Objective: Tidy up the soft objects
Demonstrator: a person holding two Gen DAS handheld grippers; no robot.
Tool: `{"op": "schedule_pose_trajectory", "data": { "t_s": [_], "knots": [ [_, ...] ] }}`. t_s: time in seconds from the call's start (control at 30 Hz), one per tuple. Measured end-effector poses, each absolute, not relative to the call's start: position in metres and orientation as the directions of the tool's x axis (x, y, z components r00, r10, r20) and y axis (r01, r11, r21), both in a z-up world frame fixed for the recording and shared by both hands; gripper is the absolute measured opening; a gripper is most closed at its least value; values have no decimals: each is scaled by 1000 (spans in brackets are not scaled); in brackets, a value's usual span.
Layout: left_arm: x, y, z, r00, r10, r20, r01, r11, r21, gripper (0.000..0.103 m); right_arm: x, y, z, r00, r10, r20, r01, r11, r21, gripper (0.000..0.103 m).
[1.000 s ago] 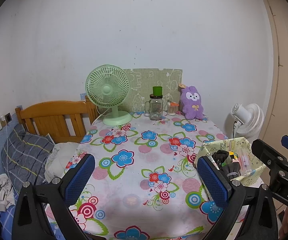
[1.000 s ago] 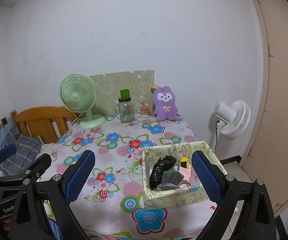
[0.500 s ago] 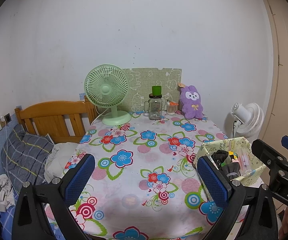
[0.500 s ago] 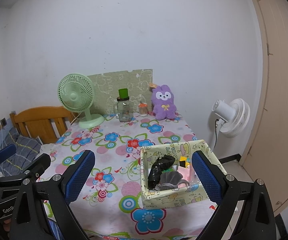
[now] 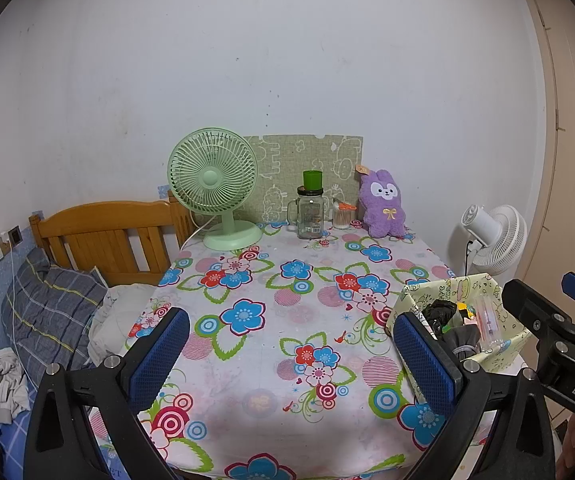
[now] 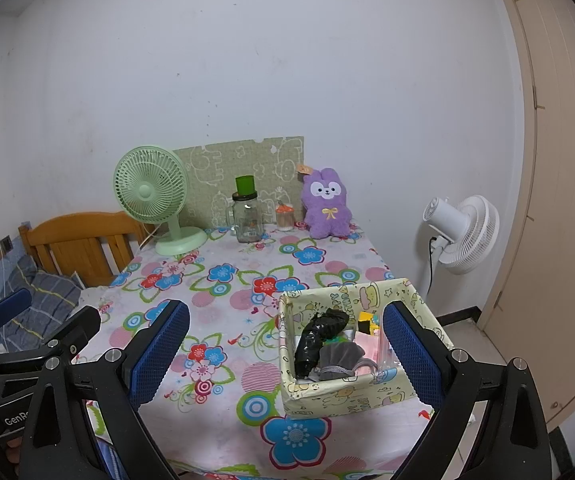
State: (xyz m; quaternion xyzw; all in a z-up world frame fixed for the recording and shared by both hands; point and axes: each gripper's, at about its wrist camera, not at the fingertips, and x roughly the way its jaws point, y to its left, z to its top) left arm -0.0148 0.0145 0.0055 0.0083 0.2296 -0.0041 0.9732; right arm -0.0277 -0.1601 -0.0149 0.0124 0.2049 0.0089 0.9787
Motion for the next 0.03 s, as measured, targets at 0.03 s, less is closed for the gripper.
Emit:
{"op": "schedule_pose_trajectory", "data": {
  "t_s": [0.03],
  "knots": [
    [-15,14,5,894,-5,-447,12,1000,14,103,-28,-160,-15,916,22,-401,-12,1000,29,99]
  ]
}}
